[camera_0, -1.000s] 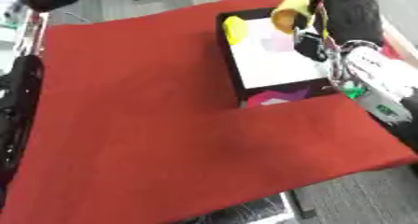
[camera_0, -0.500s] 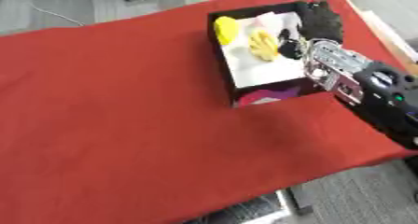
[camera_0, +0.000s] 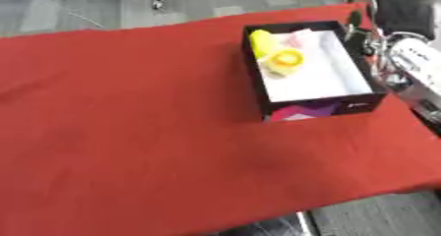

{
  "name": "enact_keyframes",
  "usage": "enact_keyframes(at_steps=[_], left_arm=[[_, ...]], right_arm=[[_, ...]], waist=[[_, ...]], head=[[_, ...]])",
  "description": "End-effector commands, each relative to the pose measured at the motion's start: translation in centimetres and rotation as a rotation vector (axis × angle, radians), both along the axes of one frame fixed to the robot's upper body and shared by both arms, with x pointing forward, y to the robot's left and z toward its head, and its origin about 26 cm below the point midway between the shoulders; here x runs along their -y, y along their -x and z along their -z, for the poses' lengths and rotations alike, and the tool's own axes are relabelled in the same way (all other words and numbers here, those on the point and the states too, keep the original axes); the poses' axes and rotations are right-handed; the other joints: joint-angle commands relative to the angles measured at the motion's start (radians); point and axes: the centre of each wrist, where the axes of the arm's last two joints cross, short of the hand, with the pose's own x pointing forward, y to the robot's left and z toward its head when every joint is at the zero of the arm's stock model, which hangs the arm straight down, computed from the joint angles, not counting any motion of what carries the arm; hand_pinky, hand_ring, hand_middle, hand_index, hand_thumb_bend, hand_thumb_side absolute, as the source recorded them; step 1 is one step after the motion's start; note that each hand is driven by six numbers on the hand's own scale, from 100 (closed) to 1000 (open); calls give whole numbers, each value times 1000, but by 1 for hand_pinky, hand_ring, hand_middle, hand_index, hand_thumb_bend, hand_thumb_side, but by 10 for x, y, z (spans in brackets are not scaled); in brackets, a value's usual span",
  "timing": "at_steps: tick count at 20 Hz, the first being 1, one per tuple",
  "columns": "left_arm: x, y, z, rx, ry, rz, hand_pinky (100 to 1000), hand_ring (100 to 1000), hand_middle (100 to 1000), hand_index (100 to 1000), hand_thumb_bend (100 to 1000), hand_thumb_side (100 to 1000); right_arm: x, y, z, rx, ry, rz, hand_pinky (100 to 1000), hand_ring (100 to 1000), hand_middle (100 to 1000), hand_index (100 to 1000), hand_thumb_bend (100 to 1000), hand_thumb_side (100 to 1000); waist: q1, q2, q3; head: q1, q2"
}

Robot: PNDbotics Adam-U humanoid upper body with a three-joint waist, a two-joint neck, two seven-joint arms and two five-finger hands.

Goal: Pick up the objects with one hand, pass them to the other hand, and then place them into the box on the other side of the table.

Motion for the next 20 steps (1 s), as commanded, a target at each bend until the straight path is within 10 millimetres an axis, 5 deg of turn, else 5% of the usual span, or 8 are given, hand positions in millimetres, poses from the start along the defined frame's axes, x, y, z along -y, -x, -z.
enact_keyframes(at_steps=[1,10,20], left_arm=[[-7,11,-4,-8,27,-86,796,726,674,738,100,663],[-15,29,18,-115,101,-215,796,729,675,734,100,720],[-19,42,32,-175,163,-239,791,718,659,719,100,735]], right_arm=[[6,5,-14,138,76,-19,582,773,805,962,100,100],[11,8,8,373,68,-183,580,797,780,951,100,100],[-25,16,69,522,-21,-320,573,835,773,960,100,165]], waist=[[-6,-23,-7],[-11,-32,-31],[-7,-36,-41]], head=[[64,3],[253,3],[305,3]])
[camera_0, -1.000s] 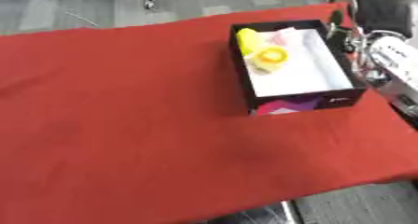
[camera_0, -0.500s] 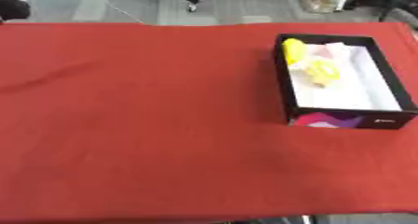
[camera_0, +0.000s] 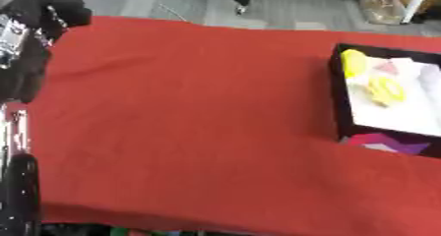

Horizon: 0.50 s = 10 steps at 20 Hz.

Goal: Pick up the objects with one hand, pass them to the other hand, and then place them into the box on the other side of the table.

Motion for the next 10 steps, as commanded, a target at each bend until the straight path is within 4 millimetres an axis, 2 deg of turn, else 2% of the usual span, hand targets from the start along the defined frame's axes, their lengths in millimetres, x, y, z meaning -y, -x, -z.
enact_keyframes(at_steps=[1,10], left_arm=[[-3,4,-6,19,12,-22,791,718,659,719,100,735],[-31,8,9,-57,61,-189,772,682,625,691,100,727]], right_arm=[[-6,5,6,110,-5,51,573,835,773,960,100,165],[0,24,39,83,1,155,563,828,757,962,100,182]], waist=[[2,-16,-2],[9,-47,-2]], head=[[10,-2],[24,-2]])
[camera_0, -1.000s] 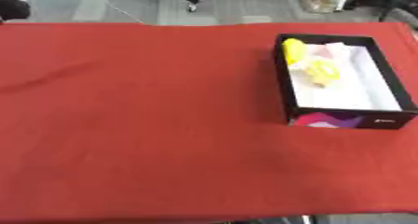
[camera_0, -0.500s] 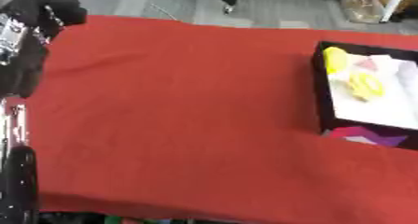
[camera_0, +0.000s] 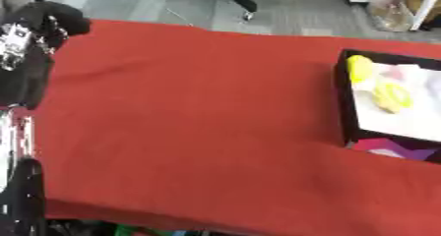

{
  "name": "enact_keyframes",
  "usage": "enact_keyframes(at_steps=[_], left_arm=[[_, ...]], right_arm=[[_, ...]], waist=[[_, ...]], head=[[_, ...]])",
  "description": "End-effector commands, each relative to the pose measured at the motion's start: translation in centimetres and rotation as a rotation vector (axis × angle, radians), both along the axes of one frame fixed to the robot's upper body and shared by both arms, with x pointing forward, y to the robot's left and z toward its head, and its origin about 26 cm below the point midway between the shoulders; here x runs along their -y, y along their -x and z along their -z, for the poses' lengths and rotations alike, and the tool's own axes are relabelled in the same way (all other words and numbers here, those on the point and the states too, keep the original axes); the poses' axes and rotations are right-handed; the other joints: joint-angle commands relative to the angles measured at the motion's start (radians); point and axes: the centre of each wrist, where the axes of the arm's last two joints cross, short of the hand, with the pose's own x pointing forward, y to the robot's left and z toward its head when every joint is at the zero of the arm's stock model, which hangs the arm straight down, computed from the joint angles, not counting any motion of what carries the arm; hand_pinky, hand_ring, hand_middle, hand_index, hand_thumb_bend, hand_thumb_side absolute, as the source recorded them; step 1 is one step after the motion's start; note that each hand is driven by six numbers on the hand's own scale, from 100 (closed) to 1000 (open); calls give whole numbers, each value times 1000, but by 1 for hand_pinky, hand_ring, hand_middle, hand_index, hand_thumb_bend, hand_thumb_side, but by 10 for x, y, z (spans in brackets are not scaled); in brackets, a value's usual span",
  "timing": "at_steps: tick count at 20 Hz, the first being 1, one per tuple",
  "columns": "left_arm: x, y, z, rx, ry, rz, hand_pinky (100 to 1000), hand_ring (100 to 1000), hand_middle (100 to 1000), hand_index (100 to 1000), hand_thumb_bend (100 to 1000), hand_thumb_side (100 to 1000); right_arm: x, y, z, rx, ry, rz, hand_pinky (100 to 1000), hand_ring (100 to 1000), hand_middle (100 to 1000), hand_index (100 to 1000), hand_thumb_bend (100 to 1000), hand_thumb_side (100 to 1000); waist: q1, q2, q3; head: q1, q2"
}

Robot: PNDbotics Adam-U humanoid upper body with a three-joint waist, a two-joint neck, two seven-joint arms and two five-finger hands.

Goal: Pick up the objects with one hand, pass them to the other hand, and then place them into the box on the other side of the table.

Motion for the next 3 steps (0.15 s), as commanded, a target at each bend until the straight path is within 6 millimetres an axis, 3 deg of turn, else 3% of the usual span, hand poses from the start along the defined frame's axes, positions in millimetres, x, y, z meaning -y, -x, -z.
enact_keyframes(at_steps=[1,3], left_arm=[[-13,2,-8,16,-10,-68,769,677,622,689,100,722],[-17,3,-8,17,0,-102,767,671,618,684,100,713]], right_arm=[[5,5,-1,137,0,189,565,825,758,962,100,171],[10,8,1,131,9,221,569,821,760,963,100,152]], waist=[[3,-21,0],[5,-29,-1]], head=[[1,-2],[0,-2]])
